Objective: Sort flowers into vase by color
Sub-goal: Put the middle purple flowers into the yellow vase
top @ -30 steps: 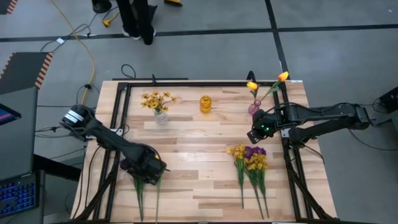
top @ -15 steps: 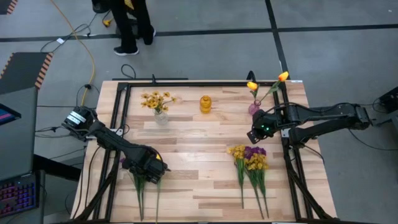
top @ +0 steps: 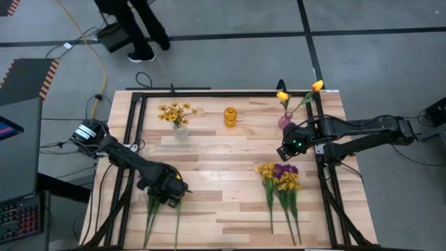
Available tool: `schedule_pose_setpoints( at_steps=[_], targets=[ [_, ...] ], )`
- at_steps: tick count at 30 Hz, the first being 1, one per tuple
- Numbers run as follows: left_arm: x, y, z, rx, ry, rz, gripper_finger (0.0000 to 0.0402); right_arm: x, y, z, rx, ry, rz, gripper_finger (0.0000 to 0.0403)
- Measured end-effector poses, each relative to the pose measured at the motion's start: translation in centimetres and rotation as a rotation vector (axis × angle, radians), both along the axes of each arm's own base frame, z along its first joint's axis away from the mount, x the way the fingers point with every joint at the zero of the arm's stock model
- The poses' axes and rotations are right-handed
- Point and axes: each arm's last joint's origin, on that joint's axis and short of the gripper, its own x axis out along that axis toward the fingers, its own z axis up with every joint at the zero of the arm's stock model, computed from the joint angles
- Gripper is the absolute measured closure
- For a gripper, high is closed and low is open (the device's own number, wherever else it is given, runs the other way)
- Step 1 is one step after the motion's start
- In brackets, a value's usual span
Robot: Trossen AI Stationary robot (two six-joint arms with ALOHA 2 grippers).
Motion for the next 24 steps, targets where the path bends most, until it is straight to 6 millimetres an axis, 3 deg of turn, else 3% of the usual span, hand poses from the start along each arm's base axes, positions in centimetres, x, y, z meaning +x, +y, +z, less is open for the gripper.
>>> schedule_pose_setpoints(
  at_steps=[9, 24],
  targets=[
    [1.6, -0.7, 1.9, -0.025, -0.122, -0.081, 0.0396, 0.0, 0.0, 0.0, 0.000, -0.001, 0.000, 0.0290],
    [4.5, -1.4, 6.0, -0.002, -0.404, -0.271, 0.0399, 0.0, 0.0, 0.0, 0.000, -0.002, -0.001, 0.0290]
  ],
)
